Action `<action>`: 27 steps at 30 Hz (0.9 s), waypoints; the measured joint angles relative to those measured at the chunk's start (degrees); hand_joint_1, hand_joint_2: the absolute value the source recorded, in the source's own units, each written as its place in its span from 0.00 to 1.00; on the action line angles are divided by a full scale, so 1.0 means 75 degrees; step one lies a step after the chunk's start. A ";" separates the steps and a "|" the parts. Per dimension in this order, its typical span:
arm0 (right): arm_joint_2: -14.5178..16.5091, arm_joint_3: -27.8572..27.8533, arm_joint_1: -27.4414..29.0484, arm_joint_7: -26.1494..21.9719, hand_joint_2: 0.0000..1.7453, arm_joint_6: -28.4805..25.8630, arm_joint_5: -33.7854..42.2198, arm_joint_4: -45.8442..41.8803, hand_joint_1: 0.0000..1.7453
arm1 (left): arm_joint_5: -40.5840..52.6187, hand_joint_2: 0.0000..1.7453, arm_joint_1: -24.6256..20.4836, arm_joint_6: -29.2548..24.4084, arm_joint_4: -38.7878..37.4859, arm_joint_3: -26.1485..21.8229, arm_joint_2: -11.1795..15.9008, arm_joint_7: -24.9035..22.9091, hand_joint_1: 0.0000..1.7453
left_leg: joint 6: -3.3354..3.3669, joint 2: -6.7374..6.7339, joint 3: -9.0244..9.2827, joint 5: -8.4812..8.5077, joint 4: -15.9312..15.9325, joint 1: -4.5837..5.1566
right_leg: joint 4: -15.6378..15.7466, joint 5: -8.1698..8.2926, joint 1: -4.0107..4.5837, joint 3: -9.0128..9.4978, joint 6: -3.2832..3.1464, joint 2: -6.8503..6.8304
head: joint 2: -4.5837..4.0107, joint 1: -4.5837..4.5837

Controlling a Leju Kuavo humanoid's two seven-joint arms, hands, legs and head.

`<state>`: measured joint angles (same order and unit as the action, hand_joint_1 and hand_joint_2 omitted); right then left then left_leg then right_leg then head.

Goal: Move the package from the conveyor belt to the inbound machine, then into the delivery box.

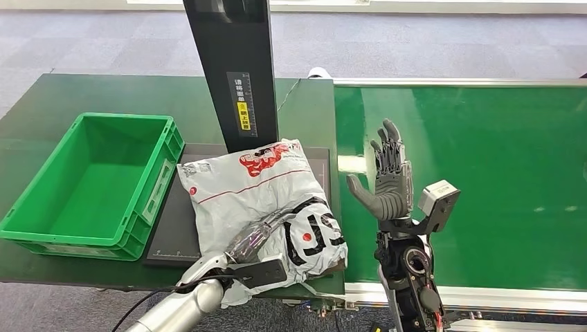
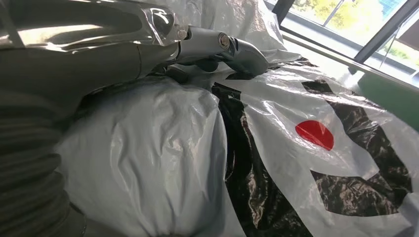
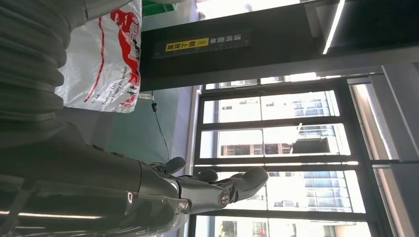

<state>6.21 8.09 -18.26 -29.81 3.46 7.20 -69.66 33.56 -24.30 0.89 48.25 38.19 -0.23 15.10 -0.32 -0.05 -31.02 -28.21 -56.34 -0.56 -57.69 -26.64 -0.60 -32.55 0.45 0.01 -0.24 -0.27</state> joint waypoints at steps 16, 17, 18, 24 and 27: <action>-0.0003 0.0058 -0.0200 -0.0012 1.00 0.0010 0.0147 0.0052 0.00 | 0.0401 1.00 -0.0456 -0.0106 -0.0712 -0.0015 0.0003 0.0236 1.00 | -0.0013 0.0004 0.0073 0.0029 0.0008 -0.0002 | 0.0000 0.0023 0.0002 0.0082 -0.0022 -0.0002 | 0.0000 0.0000; -0.0003 0.0059 -0.0200 -0.0012 1.00 0.0010 0.0148 0.0053 0.00 | 0.0398 1.00 -0.0470 -0.0113 -0.0715 -0.0017 0.0008 0.0240 1.00 | -0.0013 0.0003 0.0074 0.0029 0.0008 -0.0002 | 0.0000 0.0023 0.0002 0.0083 -0.0022 -0.0001 | 0.0000 0.0000; -0.0003 0.0061 -0.0200 -0.0012 1.00 0.0012 0.0150 0.0054 0.00 | 0.0381 1.00 -0.0476 -0.0132 -0.0717 -0.0022 0.0013 0.0253 1.00 | -0.0013 0.0003 0.0074 0.0029 0.0008 -0.0002 | 0.0000 0.0023 0.0002 0.0082 -0.0022 -0.0001 | 0.0000 -0.0001; -0.0044 0.0080 -0.0176 -0.0034 1.00 0.0085 0.0197 0.0093 0.00 | -0.0861 1.00 -0.0143 -0.0294 -0.0255 -0.0460 0.0198 0.0770 1.00 | -0.0015 -0.0010 0.0068 0.0029 0.0008 -0.0002 | -0.0001 0.0024 0.0004 0.0061 -0.0024 0.0005 | 0.0000 0.0000; -0.0092 0.0082 -0.0142 -0.0038 1.00 0.0114 0.0269 0.0134 0.00 | -0.2264 1.00 0.0340 -0.0139 0.0438 -0.1117 0.0362 0.1181 1.00 | -0.0018 -0.0010 0.0045 0.0033 0.0007 -0.0006 | -0.0002 0.0026 0.0009 0.0028 -0.0026 0.0006 | 0.0000 0.0001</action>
<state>5.51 8.70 -19.32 -30.10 4.32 9.21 -68.66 16.58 -21.75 -0.16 51.53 29.81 2.49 23.96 -0.46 -0.12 -30.69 -27.96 -56.28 -0.61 -57.71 -26.44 -0.53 -32.34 0.25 0.06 -0.24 -0.26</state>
